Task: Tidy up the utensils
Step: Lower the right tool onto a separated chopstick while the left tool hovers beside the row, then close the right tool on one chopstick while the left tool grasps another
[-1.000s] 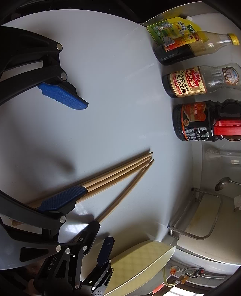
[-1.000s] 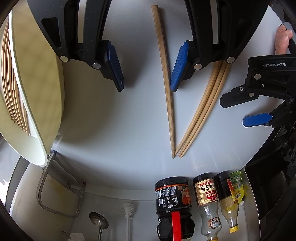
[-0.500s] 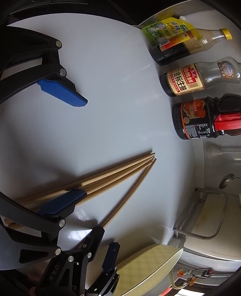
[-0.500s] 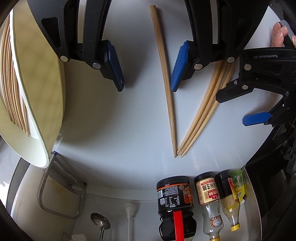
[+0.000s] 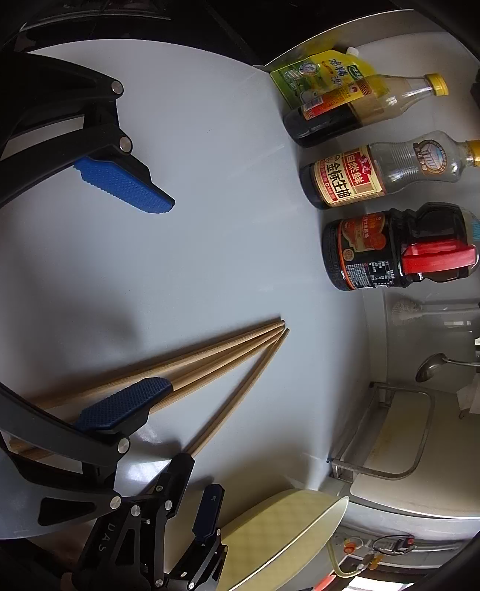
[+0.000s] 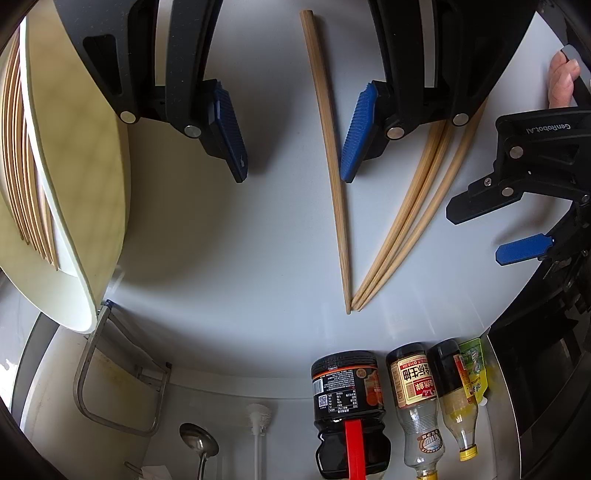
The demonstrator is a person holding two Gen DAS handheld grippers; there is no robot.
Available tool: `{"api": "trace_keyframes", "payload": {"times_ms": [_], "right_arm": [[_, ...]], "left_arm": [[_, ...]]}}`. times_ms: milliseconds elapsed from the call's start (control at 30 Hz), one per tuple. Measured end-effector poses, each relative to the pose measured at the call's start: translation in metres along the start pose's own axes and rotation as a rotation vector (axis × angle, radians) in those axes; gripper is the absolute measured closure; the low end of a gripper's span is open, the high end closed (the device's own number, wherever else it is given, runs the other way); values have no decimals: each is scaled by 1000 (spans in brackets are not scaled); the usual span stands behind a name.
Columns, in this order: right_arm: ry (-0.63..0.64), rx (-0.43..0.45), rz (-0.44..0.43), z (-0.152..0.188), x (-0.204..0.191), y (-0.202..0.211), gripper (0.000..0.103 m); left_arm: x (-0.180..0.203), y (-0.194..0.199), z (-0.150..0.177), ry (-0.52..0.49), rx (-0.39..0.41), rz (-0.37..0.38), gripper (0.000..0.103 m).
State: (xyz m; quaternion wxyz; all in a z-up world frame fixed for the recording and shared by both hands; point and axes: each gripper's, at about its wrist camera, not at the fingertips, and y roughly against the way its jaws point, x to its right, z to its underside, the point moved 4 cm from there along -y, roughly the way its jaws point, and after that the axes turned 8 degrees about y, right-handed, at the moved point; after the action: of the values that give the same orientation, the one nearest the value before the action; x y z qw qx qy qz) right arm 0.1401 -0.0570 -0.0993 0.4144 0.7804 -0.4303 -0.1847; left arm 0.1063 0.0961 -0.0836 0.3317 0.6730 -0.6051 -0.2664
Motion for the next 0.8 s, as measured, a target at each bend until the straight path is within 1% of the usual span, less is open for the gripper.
{"api": "trace_keyframes", "payload": {"times_ms": [67,167,567,800], "right_arm": [[1,0,0,0,0,0,53],[1,0,-1,0,0,1,53],[7,0,3,0,-2,0,53],[19,4,5,-1,-4,-1,53]], "left_arm": [[1,-1,0,-10,1,-19,14],[0,-4,-1,-11,-10,-24,14],[6,-9,3,-38,-31,-32,11],[8,-16,6,-48,-61,-33,11]]}}
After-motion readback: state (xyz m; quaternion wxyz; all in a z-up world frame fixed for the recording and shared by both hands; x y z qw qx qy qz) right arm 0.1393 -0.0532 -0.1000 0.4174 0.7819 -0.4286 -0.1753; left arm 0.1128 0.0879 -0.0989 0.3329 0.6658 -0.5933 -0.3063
